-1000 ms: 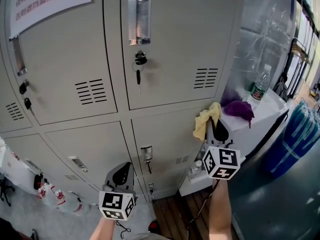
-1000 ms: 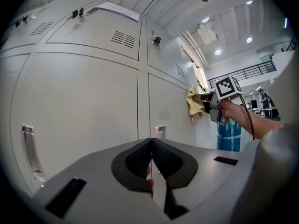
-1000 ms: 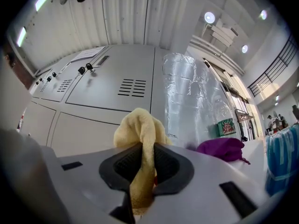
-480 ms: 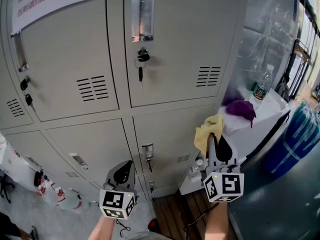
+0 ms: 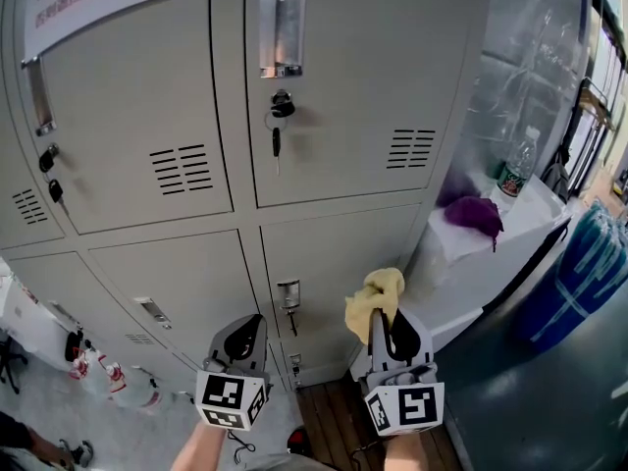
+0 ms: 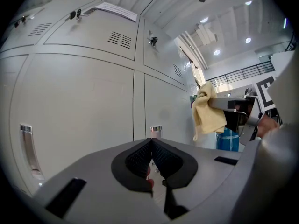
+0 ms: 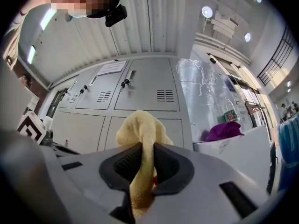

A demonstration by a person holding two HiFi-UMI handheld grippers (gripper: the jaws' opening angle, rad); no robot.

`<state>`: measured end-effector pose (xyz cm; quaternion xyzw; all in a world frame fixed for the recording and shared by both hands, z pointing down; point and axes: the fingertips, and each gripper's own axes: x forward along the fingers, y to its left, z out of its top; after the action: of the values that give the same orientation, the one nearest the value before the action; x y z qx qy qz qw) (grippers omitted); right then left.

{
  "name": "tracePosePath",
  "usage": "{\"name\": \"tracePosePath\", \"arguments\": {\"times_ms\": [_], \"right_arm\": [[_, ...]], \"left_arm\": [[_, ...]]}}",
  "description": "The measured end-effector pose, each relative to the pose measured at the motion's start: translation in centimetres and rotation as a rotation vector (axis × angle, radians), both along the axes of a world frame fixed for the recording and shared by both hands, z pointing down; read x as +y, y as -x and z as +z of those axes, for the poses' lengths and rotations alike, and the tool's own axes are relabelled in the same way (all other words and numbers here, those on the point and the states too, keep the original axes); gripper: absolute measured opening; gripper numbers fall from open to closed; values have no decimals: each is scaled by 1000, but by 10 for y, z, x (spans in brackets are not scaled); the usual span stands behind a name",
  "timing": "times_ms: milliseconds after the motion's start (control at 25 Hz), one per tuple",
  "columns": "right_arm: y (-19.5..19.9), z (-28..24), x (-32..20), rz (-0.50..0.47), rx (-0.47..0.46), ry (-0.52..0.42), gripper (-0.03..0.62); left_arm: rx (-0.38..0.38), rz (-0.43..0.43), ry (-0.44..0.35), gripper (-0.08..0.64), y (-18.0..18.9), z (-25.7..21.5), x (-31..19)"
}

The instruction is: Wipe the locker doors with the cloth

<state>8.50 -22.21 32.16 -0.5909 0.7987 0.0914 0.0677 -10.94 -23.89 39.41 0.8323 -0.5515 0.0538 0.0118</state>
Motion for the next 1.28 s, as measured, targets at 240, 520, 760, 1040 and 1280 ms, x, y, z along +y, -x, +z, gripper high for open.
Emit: {"name": "tracePosePath", "arguments": {"times_ms": [240, 520, 760, 1040, 1280], "right_arm": [[49, 3, 0, -101, 7, -2, 70], [95, -5, -11, -182, 29, -18, 71], [122, -5, -28, -226, 27, 5, 71], [135, 3, -47, -227, 22, 29, 71], [133, 4, -59, -217, 27, 0, 71]], "left_arm": [[-1, -14, 4, 23, 4, 2, 0], [-3, -28, 1, 23, 9, 0, 0], [-3, -49, -1, 23, 18, -1, -2], [-4, -55, 3, 23, 21, 2, -4], [-4, -56, 7, 23, 22, 4, -6]]}}
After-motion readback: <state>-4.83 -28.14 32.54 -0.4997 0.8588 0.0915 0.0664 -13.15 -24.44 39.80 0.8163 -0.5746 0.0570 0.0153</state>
